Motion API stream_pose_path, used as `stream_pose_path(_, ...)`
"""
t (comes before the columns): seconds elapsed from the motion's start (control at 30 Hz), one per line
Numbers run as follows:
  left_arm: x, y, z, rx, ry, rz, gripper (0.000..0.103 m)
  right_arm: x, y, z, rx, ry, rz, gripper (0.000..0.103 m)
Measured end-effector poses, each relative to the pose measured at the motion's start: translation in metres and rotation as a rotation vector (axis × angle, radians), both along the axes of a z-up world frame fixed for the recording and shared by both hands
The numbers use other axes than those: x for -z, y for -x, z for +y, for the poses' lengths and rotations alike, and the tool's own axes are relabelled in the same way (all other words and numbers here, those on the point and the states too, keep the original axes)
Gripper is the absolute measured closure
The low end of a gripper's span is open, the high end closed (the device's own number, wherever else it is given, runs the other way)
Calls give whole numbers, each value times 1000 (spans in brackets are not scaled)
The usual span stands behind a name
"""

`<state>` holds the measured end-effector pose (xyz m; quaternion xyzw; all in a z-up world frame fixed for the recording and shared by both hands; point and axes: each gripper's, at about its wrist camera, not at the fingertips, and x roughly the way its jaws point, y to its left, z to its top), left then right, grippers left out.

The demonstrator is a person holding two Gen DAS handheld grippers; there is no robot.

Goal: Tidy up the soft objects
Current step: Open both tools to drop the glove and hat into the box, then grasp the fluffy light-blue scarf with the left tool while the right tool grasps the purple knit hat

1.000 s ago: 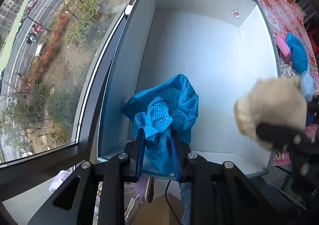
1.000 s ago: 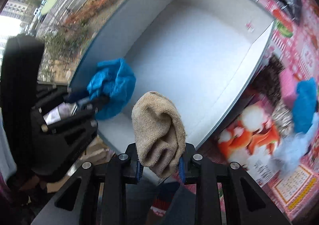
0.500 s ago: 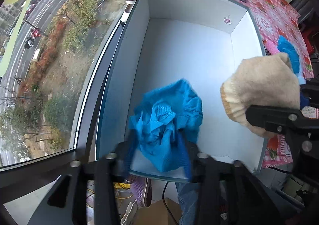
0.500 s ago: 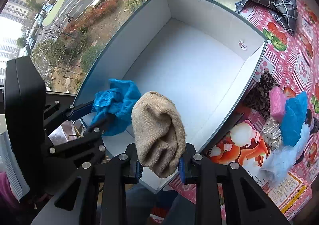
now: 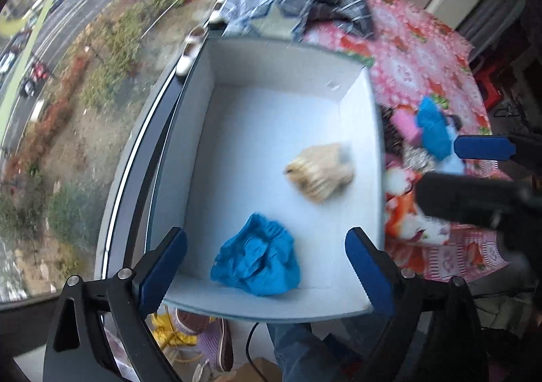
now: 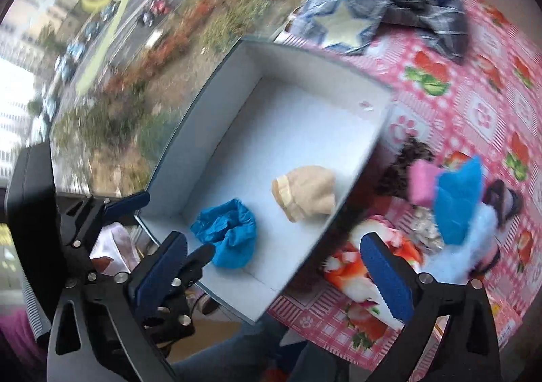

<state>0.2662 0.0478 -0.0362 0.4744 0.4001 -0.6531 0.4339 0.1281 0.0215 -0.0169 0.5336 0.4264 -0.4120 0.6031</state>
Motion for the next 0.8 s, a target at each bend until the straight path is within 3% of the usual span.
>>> stream_pose_path(0.23,-28,59,-11,143,20,39,7,-42,93,7,202,51,27,0)
stream_pose_path(0.37,-27,109,-9,240,-7,27,7,-56,158,13,305,61,85,0)
stream_pose_path(0.47,-16,145,-10,304,-58,11,7,-53,205,20,391,36,130,0)
stream_pose_path(0.6,1,192,-7,379,-135,17,7,-39,253,36,490,-10,119,0)
stream_pose_path(0.8,47,238,-17,374,-296,-1,7,-8,292,55,536,-81,90,0)
